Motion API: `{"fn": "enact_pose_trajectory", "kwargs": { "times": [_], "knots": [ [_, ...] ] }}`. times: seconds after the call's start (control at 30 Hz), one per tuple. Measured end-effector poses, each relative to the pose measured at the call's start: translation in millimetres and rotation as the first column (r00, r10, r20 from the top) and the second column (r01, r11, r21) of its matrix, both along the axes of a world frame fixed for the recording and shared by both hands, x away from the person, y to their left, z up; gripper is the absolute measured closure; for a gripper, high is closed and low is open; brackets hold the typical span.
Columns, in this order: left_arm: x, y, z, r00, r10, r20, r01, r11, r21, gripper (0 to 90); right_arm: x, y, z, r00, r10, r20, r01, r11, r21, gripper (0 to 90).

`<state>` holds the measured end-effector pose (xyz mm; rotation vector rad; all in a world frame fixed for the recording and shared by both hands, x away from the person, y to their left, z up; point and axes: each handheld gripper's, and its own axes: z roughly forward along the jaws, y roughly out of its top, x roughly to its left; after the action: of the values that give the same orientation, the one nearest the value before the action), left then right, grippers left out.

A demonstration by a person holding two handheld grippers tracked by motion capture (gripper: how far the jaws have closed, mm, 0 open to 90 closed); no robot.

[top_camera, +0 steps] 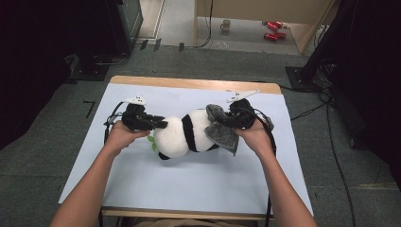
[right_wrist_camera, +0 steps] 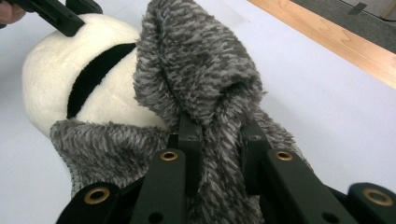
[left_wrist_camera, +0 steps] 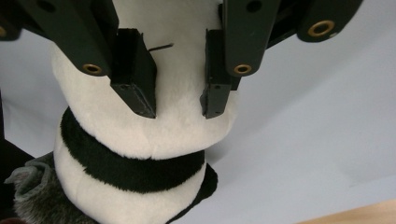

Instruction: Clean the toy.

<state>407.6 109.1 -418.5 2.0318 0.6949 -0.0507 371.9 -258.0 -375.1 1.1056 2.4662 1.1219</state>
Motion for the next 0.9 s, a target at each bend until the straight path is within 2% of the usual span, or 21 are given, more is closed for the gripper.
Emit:
{"fn": "enact_pose_trajectory", "kwargs": {
  "times": [0.13, 0.2, 0.33, 0.43, 0.53, 0.67, 0.9],
  "knots": [
    [-7.9, 4.3, 10.8, 0.9977, 0.009, 0.068, -0.006, 0.9993, -0.036, 61.8, 0.3, 1.6, 0.4, 1.0000, -0.003, -0.003, 0.003, 1.000, 0.000, 77.2],
    [-13.8, 5.9, 16.7, 0.9960, -0.010, 0.089, 0.014, 0.9988, -0.047, 60.0, 0.6, 2.0, 0.4, 1.0000, -0.001, -0.002, 0.001, 1.000, 0.000, 77.2],
    [-23.8, 5.8, 21.3, 0.9929, -0.061, 0.102, 0.064, 0.9976, -0.025, 65.4, 1.1, 1.7, 0.3, 1.0000, -0.003, -0.002, 0.003, 1.000, 0.000, 77.2],
    [-33.0, 4.9, 21.6, 0.9893, -0.100, 0.107, 0.103, 0.9945, -0.021, 65.8, 1.4, 1.7, 0.2, 1.0000, -0.003, 0.001, 0.003, 1.000, -0.001, 77.2],
    [-41.9, 2.8, 18.0, 0.9869, -0.119, 0.109, 0.121, 0.9926, -0.012, 65.2, 1.3, 1.7, 0.2, 1.0000, -0.005, -0.002, 0.005, 1.000, 0.000, 77.2],
    [-47.9, -0.6, 7.3, 0.9865, -0.127, 0.104, 0.126, 0.9920, 0.012, 57.3, 1.4, 1.6, 0.3, 1.0000, -0.005, -0.003, 0.005, 1.000, 0.000, 77.2],
    [-52.3, -8.1, -4.2, 0.9815, -0.136, 0.135, 0.133, 0.9906, 0.031, 32.6, 1.7, 2.0, 0.7, 1.0000, -0.003, 0.003, 0.003, 1.000, 0.010, 76.9]
  ]
}}
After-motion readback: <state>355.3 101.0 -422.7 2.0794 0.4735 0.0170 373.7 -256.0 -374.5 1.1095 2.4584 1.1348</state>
